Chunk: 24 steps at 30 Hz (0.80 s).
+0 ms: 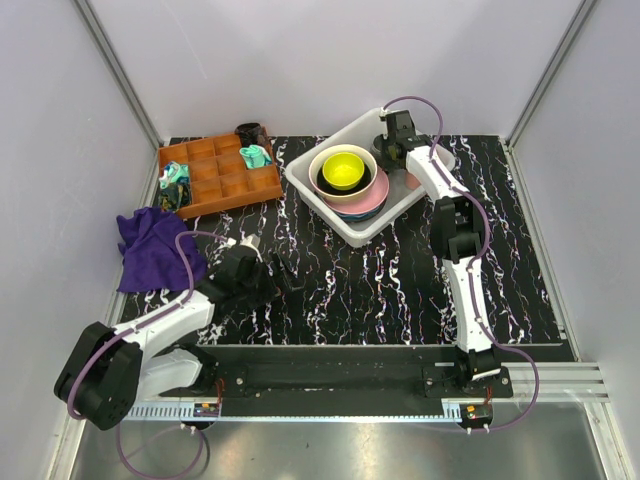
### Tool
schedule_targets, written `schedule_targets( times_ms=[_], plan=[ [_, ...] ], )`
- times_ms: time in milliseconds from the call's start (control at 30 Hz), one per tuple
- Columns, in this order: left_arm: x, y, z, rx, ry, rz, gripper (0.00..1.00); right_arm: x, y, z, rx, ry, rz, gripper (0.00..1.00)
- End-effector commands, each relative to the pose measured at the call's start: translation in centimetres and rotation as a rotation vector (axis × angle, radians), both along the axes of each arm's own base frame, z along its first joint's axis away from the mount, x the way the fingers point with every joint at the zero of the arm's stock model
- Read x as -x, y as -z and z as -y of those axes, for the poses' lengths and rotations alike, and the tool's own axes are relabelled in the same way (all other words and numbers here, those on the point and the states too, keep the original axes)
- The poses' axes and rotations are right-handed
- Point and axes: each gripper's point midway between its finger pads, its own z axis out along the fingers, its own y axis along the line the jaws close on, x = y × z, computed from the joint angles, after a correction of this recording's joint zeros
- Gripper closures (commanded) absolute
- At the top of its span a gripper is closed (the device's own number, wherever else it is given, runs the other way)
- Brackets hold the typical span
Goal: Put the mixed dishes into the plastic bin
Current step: Place the cup in the plastic bin.
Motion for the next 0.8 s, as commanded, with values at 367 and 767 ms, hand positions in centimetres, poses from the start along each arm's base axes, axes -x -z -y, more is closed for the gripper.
schedule_targets(
  times_ms=[367, 767],
  plan=[
    [-1.0, -1.4, 0.9, 0.053, 0.026, 0.061, 0.01, -3.0, -8.3, 1.3, 0.003, 0.05, 0.221, 0.63],
    [-1.2, -1.7, 0.9, 0.064, 0.027, 0.069, 0.01, -2.8, -11.1, 1.5, -0.003, 0.054, 0.265, 0.55]
  ],
)
